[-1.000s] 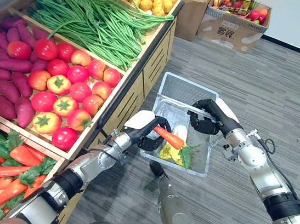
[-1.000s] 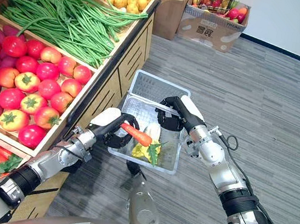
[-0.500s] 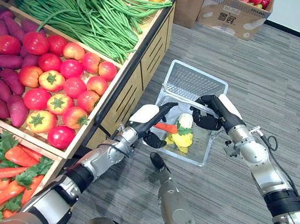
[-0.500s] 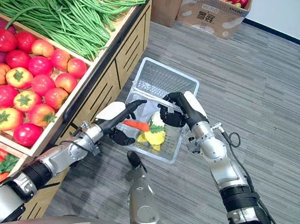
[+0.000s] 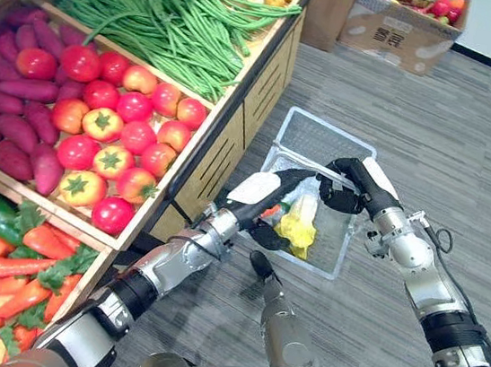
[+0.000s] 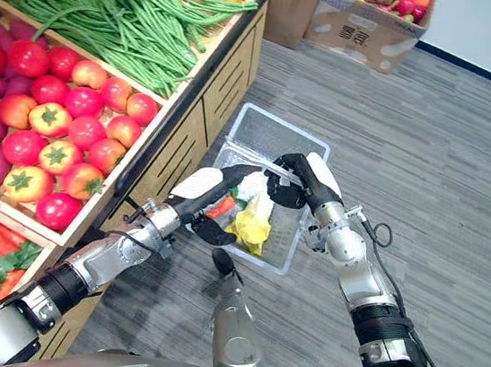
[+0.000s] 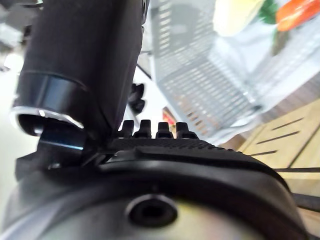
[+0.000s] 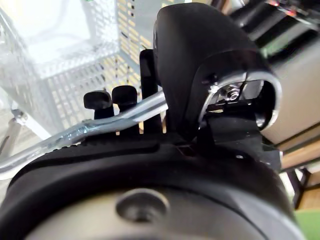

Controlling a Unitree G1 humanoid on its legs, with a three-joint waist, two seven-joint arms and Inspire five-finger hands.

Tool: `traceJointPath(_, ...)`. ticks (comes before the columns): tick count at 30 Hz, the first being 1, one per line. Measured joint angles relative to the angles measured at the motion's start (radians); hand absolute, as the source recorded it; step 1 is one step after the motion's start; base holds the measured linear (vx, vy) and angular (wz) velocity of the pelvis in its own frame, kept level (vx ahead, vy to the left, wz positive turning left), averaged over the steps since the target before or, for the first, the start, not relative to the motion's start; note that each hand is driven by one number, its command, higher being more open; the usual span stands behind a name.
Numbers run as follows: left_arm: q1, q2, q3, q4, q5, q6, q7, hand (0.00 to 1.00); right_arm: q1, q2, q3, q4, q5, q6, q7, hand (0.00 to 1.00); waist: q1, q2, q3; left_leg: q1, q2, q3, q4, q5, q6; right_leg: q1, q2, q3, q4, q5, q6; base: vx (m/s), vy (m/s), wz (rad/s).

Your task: Pick vegetable in the basket

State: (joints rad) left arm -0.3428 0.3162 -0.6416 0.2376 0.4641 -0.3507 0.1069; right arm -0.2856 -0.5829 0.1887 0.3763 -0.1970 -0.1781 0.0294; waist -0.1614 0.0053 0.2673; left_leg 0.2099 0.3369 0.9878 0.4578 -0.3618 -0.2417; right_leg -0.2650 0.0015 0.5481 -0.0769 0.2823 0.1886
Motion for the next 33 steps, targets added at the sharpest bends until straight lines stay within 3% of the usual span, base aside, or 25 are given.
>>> traceJointPath(6, 0.008, 0.045, -0.126, -0.205, -0.152, -0.025, -0.063, 1.00, 0.049, 0.062, -0.090, 0.015, -0.072, 0.050, -0.041, 0.00, 0.031, 0.018, -0.007, -0.029, 0.041, -0.054, 0.035, -0.007, -0.002, 0.018, -0.009, -0.055, 0.000, -0.003, -0.005, 0.00, -0.034, 0.25)
traceJointPath(12, 0.056, 0.092, -0.169, -0.385, -0.263, -0.025, -0.090, 1.00, 0.101, 0.077, -0.246, 0.015, -0.072, 0.086, -0.099, 0.00, 0.077, 0.072, -0.042, -0.055, 0.055, -0.117, 0.040, -0.006, -0.002, 0.040, -0.032, -0.130, 0.001, -0.004, -0.005, -0.02, -0.024, 0.31)
traceJointPath(18, 0.118, 0.132, -0.126, -0.471, -0.264, -0.029, -0.083, 1.00, 0.206, 0.132, -0.446, 0.060, -0.071, 0.090, -0.148, 0.00, 0.116, 0.067, -0.089, -0.154, 0.061, -0.287, 0.046, 0.023, 0.013, 0.069, -0.088, -0.294, 0.026, -0.037, -0.013, -0.08, -0.061, 0.85)
traceJointPath(22, 0.241, 0.144, 0.092, -0.516, -0.255, -0.026, -0.027, 1.00, 0.330, 0.222, -0.629, 0.152, -0.068, 0.090, -0.175, 0.00, 0.160, 0.033, -0.142, -0.247, 0.042, -0.457, 0.041, 0.056, 0.034, 0.114, -0.137, -0.450, 0.026, -0.056, -0.018, -0.05, -0.041, 1.12)
traceJointPath(24, 0.305, 0.136, 0.235, -0.528, -0.250, -0.018, 0.006, 1.00, 0.359, 0.272, -0.704, 0.215, -0.063, 0.090, -0.191, 0.00, 0.161, 0.004, -0.165, -0.278, 0.009, -0.530, 0.008, 0.082, 0.039, 0.134, -0.161, -0.518, 0.025, -0.066, -0.018, -0.01, -0.024, 1.26)
traceJointPath(25, 0.356, 0.116, 0.360, -0.532, -0.236, -0.002, 0.041, 1.00, 0.390, 0.309, -0.768, 0.268, -0.048, 0.091, -0.207, 0.00, 0.164, -0.017, -0.182, -0.297, -0.020, -0.588, -0.026, 0.105, 0.043, 0.151, -0.183, -0.575, 0.024, -0.078, -0.021, 0.01, -0.012, 1.07)
traceJointPath(29, 0.451, 0.046, 0.627, -0.559, -0.211, 0.058, 0.131, 1.00, 0.428, 0.367, -0.899, 0.460, 0.018, 0.107, -0.241, 0.00, 0.187, -0.062, -0.211, -0.309, -0.088, -0.703, -0.146, 0.181, 0.054, 0.193, -0.219, -0.697, 0.021, -0.114, -0.039, 0.05, -0.014, 0.98)
traceJointPath(33, 0.479, -0.045, 0.783, -0.564, -0.175, 0.106, 0.228, 1.00, 0.425, 0.397, -0.979, 0.601, 0.072, 0.133, -0.269, 0.00, 0.193, -0.071, -0.220, -0.322, -0.119, -0.787, -0.264, 0.271, 0.055, 0.206, -0.230, -0.789, 0.020, -0.131, -0.036, 0.06, -0.048, 0.74)
